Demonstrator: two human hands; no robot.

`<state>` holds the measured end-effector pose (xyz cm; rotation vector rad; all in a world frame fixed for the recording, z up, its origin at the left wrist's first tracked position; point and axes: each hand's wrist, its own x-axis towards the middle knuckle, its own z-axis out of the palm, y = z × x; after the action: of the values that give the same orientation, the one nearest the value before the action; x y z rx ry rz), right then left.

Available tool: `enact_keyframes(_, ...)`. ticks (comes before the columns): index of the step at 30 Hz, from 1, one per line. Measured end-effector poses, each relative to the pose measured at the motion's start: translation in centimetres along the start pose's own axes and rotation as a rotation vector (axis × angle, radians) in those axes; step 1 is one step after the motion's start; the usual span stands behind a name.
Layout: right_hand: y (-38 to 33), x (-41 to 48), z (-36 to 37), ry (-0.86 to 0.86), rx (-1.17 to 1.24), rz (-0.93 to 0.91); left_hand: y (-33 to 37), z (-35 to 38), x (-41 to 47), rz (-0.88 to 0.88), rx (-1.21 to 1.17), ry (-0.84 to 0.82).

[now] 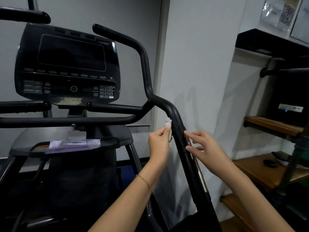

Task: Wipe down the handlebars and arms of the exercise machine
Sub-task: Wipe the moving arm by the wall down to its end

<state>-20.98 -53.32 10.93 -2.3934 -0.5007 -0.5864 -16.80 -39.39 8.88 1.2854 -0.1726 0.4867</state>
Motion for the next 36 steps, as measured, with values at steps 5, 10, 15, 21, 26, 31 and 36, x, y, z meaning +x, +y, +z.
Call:
enact_keyframes(5,2.3,-5.3,1.2,-0.007,0.058,0.082,-0.8,-0.7,-4.4,0.197,0.224,-0.088)
enact_keyframes(10,2.6,-5.8,2.1,0.051,0.109,0.157,-0.9,0.6,-5.7,0.249,0.238,-0.021)
enact_keyframes(15,2.3,-6.4,2.4,0.073,0.102,0.132,-1.2,1.0,-6.2,0.309,0.312,-0.022)
enact_keyframes(21,2.4,-6.5,2.3,0.066,0.073,0.1,-2.7,0.7,-8.0,0.385,0.383,0.015)
enact_keyframes(26,2.5,-6.7,2.3,0.057,0.083,0.1,-1.0,1.5,-4.9,0.292,0.349,0.081)
enact_keyframes(31,2.7,-6.7,2.3,0.057,0.087,0.074,-4.0,0.5,-9.9,0.365,0.357,0.061)
enact_keyframes(36,2.6,-6.6,2.0,0.028,0.096,0.091,-2.1,1.5,-5.9,0.402,0.421,0.123)
